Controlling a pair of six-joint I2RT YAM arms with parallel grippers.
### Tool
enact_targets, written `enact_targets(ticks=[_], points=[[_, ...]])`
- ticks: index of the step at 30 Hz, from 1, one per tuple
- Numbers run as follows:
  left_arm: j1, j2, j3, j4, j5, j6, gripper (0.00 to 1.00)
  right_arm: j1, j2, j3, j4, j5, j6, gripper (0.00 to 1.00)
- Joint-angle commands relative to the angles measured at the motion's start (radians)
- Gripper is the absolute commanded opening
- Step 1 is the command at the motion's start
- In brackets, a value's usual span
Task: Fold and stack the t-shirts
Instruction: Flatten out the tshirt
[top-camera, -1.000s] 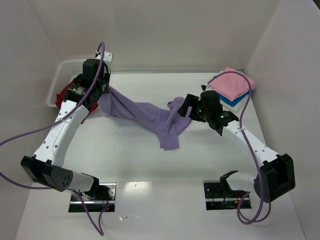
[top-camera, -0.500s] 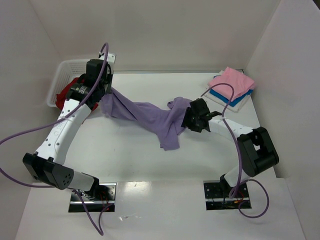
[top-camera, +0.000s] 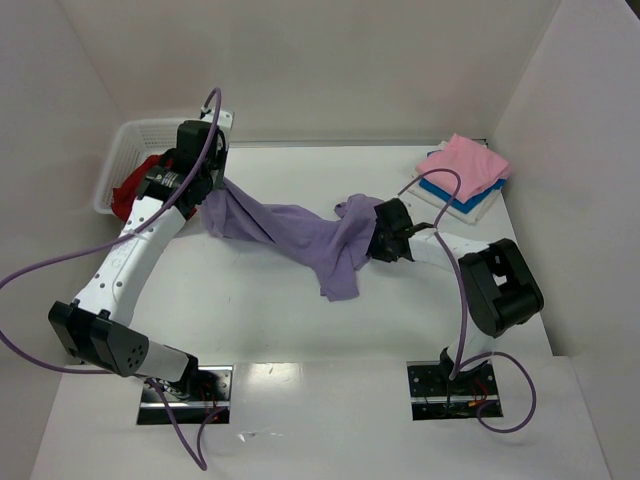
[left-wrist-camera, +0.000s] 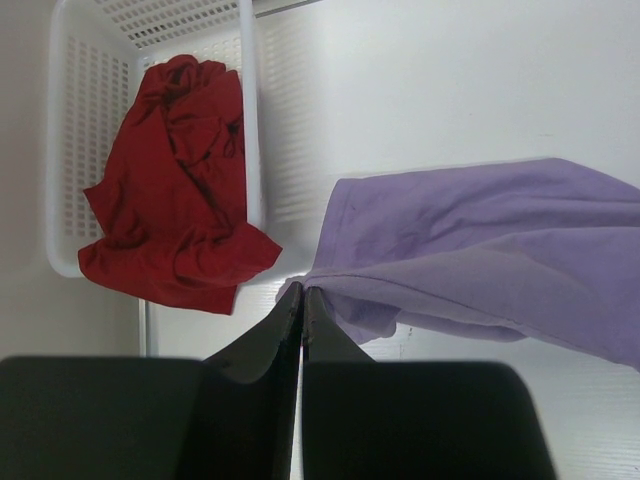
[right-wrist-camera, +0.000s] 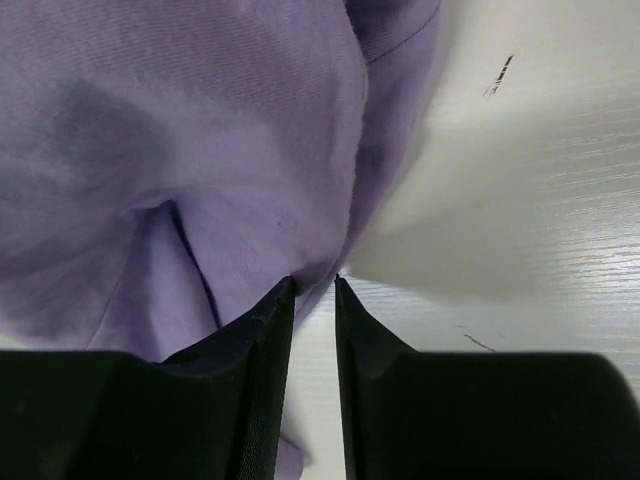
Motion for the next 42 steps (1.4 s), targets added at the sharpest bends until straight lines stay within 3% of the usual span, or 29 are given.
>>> enact_targets(ticks=[1, 9, 29, 33, 42], points=[[-0.003, 0.002, 0.0, 0.037, -0.022, -0.022, 0.0, 0.001, 0.008, 0.04, 0.039, 0.052, 0.006, 0.28], [-0.003, 0.011, 0.0, 0.037, -0.022, -0.022, 0.0, 0.001, -0.001, 0.04, 0.048, 0.081, 0.006, 0.4], [-0.003, 0.011, -0.018, 0.046, -0.022, -0.022, 0.0, 0.001, 0.088, 0.077, 0.076, 0.052, -0.003, 0.33], [-0.003, 0.011, -0.018, 0.046, -0.022, -0.022, 0.0, 0.001, 0.078, 0.086, 0.065, 0.062, -0.003, 0.0], [-0.003, 0.011, -0.018, 0.055, -0.043, -0.022, 0.0, -0.008, -0.119, 0.156, 0.008, 0.089, -0.003, 0.0]])
